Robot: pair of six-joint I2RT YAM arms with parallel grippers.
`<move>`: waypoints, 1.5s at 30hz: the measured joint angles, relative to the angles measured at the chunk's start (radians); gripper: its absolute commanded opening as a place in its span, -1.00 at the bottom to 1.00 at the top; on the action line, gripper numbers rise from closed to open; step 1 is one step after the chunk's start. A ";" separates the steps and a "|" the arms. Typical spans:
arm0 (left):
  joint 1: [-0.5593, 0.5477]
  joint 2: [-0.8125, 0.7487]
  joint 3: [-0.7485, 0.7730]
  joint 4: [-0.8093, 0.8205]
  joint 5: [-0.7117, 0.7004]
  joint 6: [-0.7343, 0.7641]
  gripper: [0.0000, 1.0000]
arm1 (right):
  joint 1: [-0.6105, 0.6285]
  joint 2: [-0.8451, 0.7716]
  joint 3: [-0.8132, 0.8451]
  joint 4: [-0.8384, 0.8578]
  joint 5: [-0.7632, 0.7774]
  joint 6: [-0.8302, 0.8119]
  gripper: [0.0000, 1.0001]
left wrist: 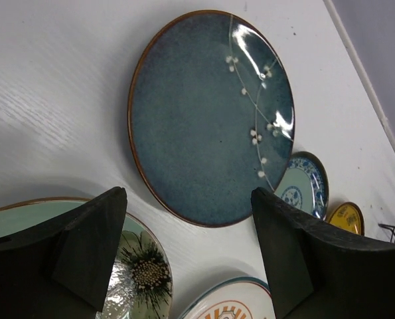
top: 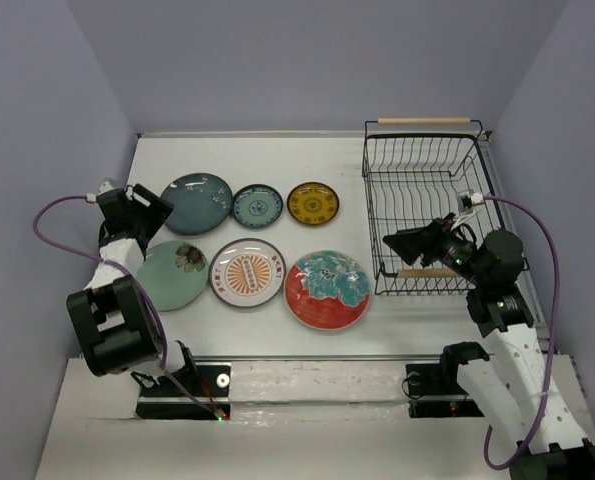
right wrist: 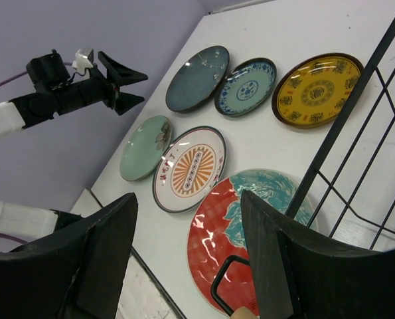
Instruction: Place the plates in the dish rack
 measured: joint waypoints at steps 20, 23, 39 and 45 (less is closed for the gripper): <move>0.034 0.341 0.118 0.114 0.014 0.014 0.31 | 0.000 0.002 0.000 -0.007 -0.010 -0.001 0.38; 0.038 0.407 0.145 0.125 0.039 0.014 0.23 | 0.000 0.014 0.000 -0.008 -0.010 -0.003 0.37; 0.043 0.521 0.171 0.262 0.134 -0.051 -0.87 | 0.000 0.068 0.000 0.000 0.002 -0.006 0.30; 0.038 0.484 0.179 0.329 0.188 -0.096 -0.89 | 0.000 0.127 0.003 0.013 0.000 0.001 0.32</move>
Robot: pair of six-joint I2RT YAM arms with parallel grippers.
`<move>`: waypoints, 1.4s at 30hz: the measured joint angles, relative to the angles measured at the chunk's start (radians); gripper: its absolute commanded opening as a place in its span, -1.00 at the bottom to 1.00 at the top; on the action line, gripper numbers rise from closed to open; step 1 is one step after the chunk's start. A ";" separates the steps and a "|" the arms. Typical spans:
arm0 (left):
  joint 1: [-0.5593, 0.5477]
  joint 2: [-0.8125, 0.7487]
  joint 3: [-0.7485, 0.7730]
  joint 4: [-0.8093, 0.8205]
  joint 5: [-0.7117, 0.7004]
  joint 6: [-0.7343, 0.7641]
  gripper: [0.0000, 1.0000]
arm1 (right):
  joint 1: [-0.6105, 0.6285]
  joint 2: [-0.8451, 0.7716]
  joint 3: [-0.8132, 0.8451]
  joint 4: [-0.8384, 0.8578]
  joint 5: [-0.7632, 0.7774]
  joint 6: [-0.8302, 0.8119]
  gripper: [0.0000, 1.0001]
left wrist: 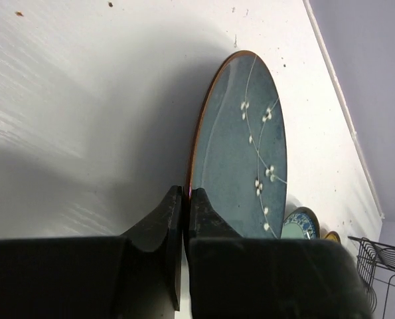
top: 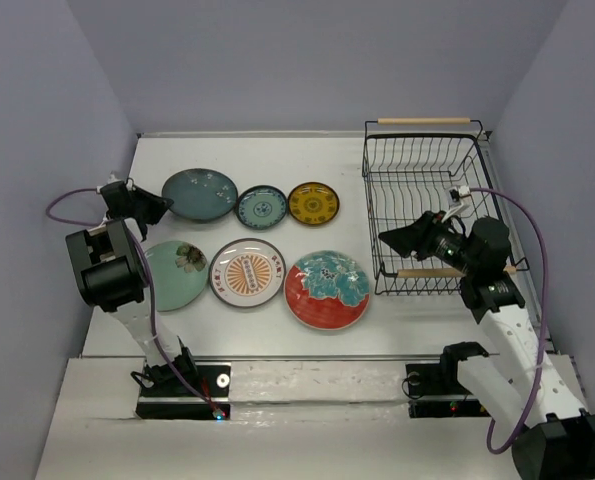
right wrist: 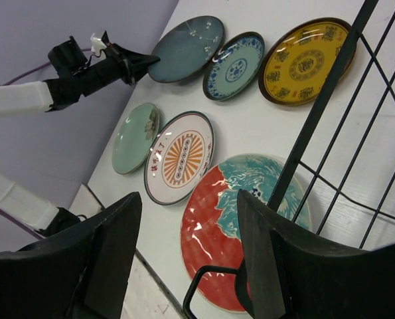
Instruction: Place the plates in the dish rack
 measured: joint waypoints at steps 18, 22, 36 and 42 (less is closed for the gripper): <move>-0.022 -0.598 -0.150 -0.122 -0.179 -0.039 -0.89 | 0.154 0.156 0.093 0.087 -0.042 0.048 0.67; -0.126 -0.731 -0.163 -0.113 -0.165 -0.045 -0.89 | 0.217 0.222 0.172 0.087 -0.029 0.031 0.72; -0.498 -0.920 -0.412 0.020 0.160 -0.113 -0.89 | 0.232 0.407 0.328 0.091 0.020 -0.036 0.84; -0.533 -0.941 -0.419 0.097 0.232 -0.129 -0.89 | 0.232 0.439 0.330 0.078 0.039 -0.056 0.82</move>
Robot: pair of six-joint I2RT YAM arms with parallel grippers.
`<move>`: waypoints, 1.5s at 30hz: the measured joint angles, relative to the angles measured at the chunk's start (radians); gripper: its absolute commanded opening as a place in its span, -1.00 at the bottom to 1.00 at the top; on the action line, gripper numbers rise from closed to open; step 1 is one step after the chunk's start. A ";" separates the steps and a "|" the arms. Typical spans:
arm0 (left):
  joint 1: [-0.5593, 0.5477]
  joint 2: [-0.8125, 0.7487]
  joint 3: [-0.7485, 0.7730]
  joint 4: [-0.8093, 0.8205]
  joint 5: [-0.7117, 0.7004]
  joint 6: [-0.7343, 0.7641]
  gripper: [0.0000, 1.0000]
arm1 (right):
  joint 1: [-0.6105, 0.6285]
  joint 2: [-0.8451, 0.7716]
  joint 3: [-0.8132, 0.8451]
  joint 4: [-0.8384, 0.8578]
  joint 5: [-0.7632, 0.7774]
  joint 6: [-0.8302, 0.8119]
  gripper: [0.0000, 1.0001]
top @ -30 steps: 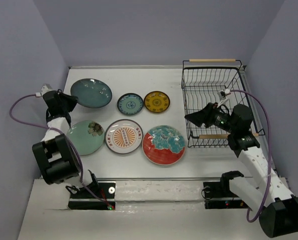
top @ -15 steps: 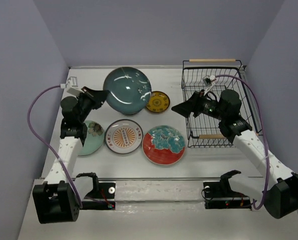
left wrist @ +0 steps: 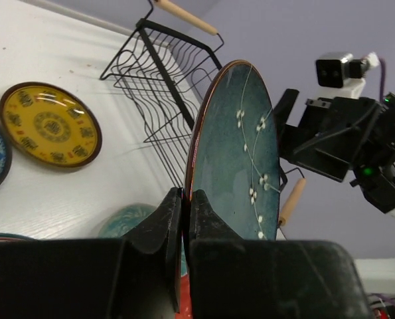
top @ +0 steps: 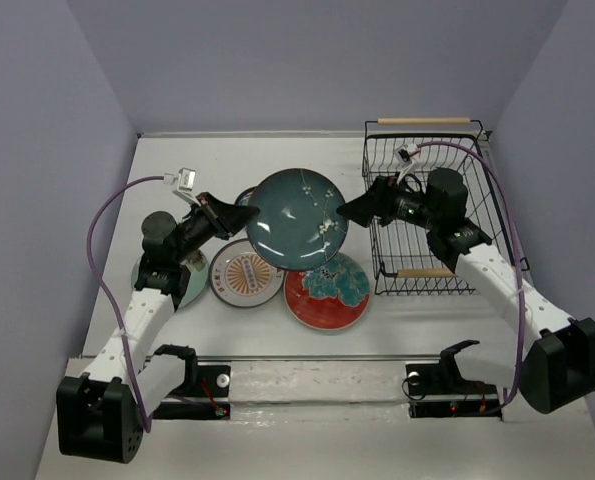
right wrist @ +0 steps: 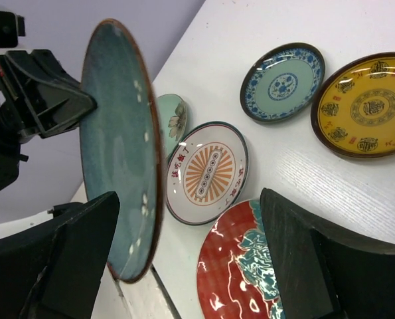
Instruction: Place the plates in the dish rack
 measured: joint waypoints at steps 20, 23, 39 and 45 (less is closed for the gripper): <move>-0.129 -0.014 0.071 0.038 0.074 0.023 0.98 | -0.001 0.076 0.006 0.060 -0.184 0.074 -0.86; -0.129 -0.090 0.102 -0.067 0.066 0.099 0.98 | -0.033 0.044 0.032 -0.030 -0.109 0.060 -0.86; -0.354 -0.436 0.101 -0.563 -0.187 0.514 0.98 | -0.275 0.002 0.286 -0.212 0.895 -0.335 -0.87; -0.450 -0.502 0.101 -0.617 -0.254 0.554 0.98 | -0.289 0.066 0.281 -0.085 1.048 -0.640 -0.86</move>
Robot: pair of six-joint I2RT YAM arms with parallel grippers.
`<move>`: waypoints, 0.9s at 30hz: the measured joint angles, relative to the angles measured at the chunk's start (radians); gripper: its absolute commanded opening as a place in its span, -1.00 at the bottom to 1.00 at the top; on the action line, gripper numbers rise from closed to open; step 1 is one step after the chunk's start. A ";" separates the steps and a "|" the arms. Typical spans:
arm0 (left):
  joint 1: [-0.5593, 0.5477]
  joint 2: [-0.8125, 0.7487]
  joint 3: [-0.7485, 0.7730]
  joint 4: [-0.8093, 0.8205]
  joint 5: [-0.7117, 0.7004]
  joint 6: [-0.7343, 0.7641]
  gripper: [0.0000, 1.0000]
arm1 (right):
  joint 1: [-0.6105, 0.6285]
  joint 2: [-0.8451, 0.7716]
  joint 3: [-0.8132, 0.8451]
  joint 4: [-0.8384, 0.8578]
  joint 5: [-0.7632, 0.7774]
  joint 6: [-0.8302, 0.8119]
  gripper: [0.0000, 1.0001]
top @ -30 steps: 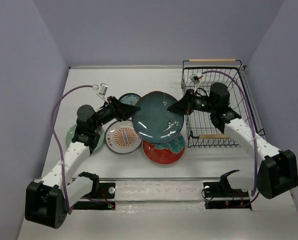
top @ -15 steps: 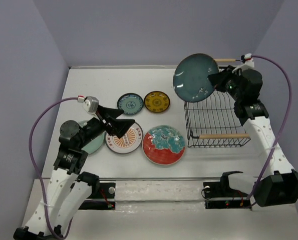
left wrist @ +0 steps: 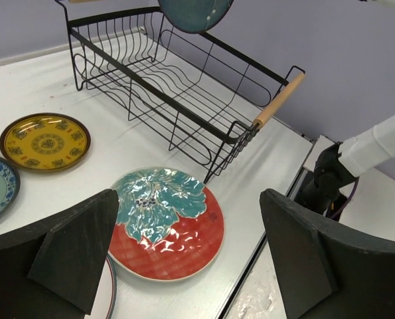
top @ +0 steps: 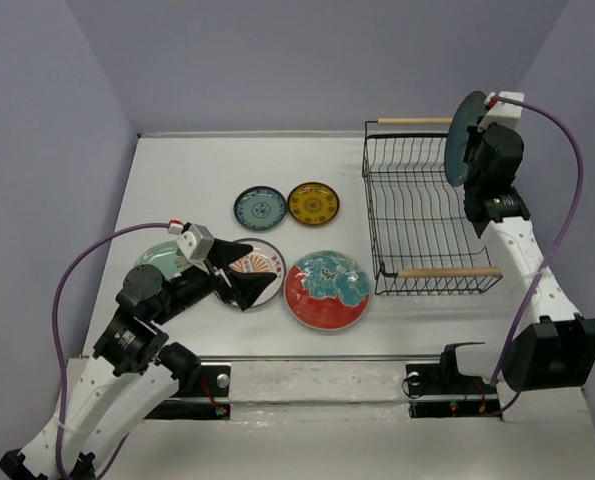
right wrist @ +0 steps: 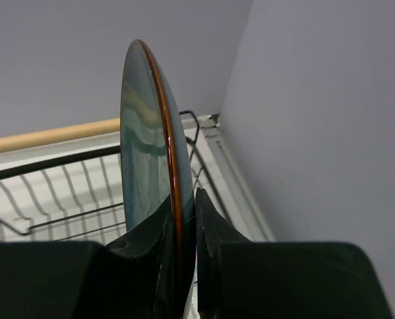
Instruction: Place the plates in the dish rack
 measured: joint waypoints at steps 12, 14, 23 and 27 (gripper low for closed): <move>-0.112 -0.041 0.000 -0.058 -0.143 0.029 0.98 | -0.016 0.158 0.004 0.141 -0.015 -0.383 -0.86; -0.124 -0.041 0.000 -0.064 -0.161 0.031 0.98 | -0.022 0.186 0.004 0.141 -0.035 -0.395 -0.86; -0.141 -0.041 0.000 -0.069 -0.202 0.034 0.98 | -0.101 0.271 0.002 0.118 -0.108 -0.404 -0.86; -0.149 -0.038 0.000 -0.070 -0.210 0.034 0.98 | -0.129 0.271 0.002 0.121 -0.114 -0.402 -0.86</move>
